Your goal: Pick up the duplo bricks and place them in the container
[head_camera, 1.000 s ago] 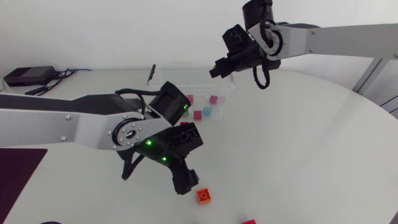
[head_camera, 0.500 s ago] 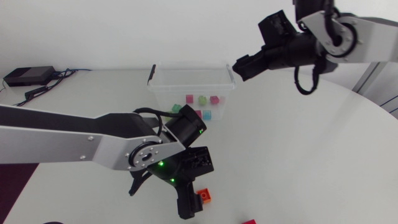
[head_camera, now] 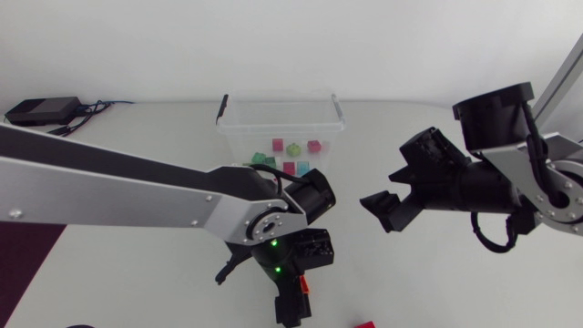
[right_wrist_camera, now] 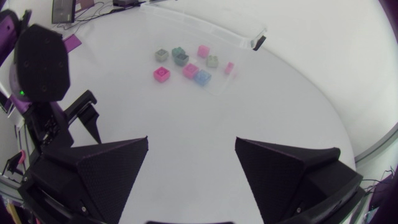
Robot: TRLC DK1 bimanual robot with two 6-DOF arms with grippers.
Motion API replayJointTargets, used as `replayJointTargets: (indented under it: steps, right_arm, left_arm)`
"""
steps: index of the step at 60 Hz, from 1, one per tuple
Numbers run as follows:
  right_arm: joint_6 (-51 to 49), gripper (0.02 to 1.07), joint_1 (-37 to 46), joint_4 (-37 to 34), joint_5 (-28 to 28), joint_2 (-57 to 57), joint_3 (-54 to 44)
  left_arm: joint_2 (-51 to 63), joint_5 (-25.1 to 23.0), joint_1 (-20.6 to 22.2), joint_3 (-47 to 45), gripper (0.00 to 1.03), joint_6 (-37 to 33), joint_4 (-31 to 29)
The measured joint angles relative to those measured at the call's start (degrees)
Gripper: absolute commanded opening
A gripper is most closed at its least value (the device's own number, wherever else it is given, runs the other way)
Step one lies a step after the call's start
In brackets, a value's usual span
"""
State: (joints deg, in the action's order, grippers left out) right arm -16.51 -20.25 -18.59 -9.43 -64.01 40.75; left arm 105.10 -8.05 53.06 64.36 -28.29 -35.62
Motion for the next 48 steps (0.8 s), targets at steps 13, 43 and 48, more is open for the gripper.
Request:
replayJointTargets:
  steps: [13, 43, 48]
  right_arm:
    - [-0.7, 1.03, -2.3, -6.1, -0.9, 5.7, -4.8]
    - [-21.5, 1.02, -4.1, -19.9, -8.5, 15.8, -11.4]
    - [-24.8, 1.02, -5.0, -21.4, -9.6, 15.7, -11.7]
  left_arm:
    - [7.4, 0.6, 0.0, 9.3, 0.36, 1.3, -9.0]
    - [5.0, 0.2, -1.4, 6.9, 0.24, 1.7, -10.2]
    - [0.5, 0.2, -2.7, 6.7, 0.24, 1.7, -10.8]
